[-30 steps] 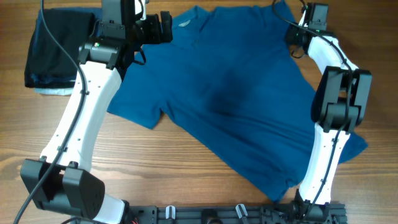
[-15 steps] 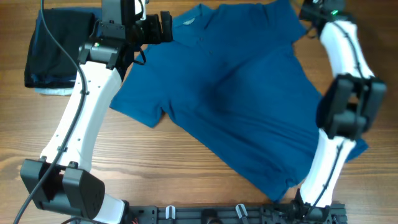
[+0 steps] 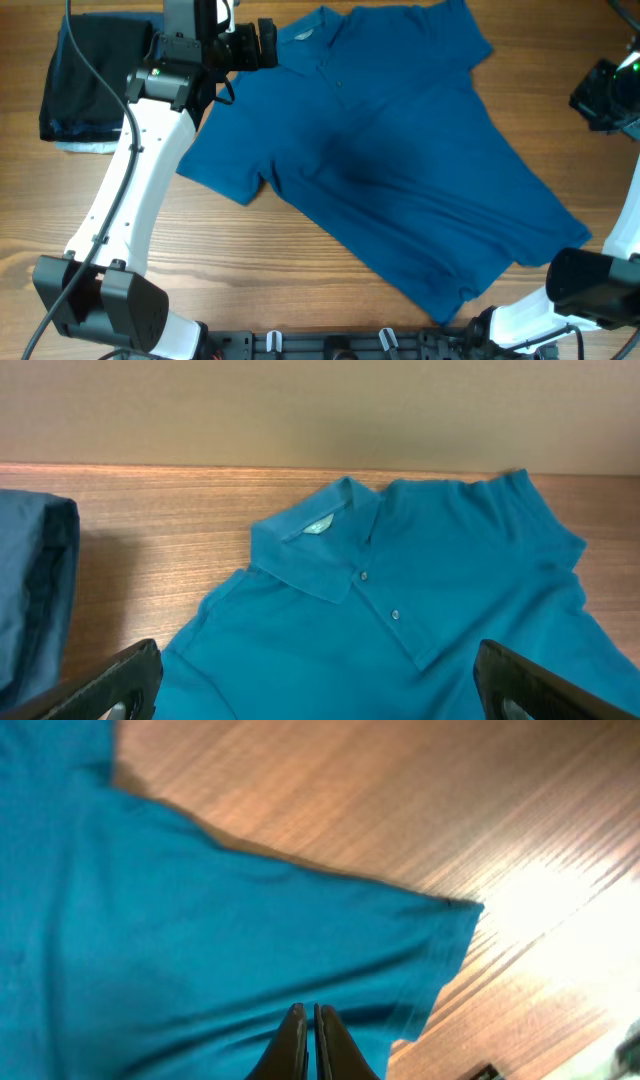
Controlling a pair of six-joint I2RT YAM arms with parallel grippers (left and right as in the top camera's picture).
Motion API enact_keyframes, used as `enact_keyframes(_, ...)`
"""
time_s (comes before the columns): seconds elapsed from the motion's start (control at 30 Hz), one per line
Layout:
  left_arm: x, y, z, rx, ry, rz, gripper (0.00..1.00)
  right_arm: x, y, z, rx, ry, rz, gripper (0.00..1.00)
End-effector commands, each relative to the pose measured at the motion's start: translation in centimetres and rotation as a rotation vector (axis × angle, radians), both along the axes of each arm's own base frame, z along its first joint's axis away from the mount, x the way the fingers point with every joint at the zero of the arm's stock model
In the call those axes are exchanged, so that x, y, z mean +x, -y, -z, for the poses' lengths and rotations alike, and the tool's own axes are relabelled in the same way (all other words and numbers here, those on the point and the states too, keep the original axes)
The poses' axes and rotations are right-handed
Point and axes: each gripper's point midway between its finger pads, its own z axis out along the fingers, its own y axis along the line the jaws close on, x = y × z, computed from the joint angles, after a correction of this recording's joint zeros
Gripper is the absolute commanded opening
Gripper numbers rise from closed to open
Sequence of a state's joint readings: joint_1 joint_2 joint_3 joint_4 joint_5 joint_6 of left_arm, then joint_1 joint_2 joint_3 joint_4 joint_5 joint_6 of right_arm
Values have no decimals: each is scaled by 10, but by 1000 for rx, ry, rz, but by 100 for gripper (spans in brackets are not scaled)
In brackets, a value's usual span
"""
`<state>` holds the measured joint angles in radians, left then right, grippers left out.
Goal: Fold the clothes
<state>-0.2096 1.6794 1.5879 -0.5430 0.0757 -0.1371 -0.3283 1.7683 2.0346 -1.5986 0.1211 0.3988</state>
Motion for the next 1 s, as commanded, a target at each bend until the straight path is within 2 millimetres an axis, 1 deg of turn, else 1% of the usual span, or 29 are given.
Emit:
enact_keyframes(0.0, 1, -2, 4, -2, -8, -9, 100, -23, 8, 46, 79, -138, 99, 4)
enact_keyframes(0.13, 1, -2, 4, -2, -8, -9, 100, -43, 8, 97, 181, -227, 150, 4)
enact_keyframes(0.17, 1, -2, 4, -2, -8, -9, 100, -48, 9, 108, 190, -245, 164, 4)
enact_keyframes(0.2, 1, -2, 4, -2, -8, -9, 100, -58, 11, 122, 205, -275, 192, 4)
enact_keyframes(0.23, 1, -2, 4, -2, -8, -9, 100, -66, 11, 131, 218, -301, 225, 4)
enact_keyframes(0.27, 1, -2, 4, -2, -8, -9, 100, -80, 11, 145, 240, -342, 270, 4)
enact_keyframes(0.3, 1, -2, 4, -2, -8, -9, 100, -90, 12, 157, 254, -364, 296, 4)
enact_keyframes(0.4, 1, -2, 4, -2, -8, -9, 100, -105, 17, 191, 267, -372, 349, 4)
enact_keyframes(0.43, 1, -2, 4, -2, -8, -9, 100, -109, 15, 201, 288, -366, 377, 4)
enact_keyframes(0.53, 1, -2, 4, -2, -8, -9, 100, -104, 23, 219, 271, -308, 392, 4)
enact_keyframes(0.7, 1, -2, 4, -2, -8, -9, 100, -102, 33, 234, 237, -292, 404, 4)
enact_keyframes(0.8, 1, -2, 4, -2, -8, -9, 100, -103, 37, 243, 219, -307, 407, 4)
enact_keyframes(0.87, 1, -2, 4, -2, -8, -9, 100, -105, 36, 254, 227, -324, 409, 4)
enact_keyframes(0.9, 1, -2, 4, -2, -8, -9, 100, -105, 38, 260, 220, -332, 417, 4)
enact_keyframes(0.97, 1, -2, 4, -2, -8, -9, 100, -107, 43, 267, 196, -349, 433, 4)
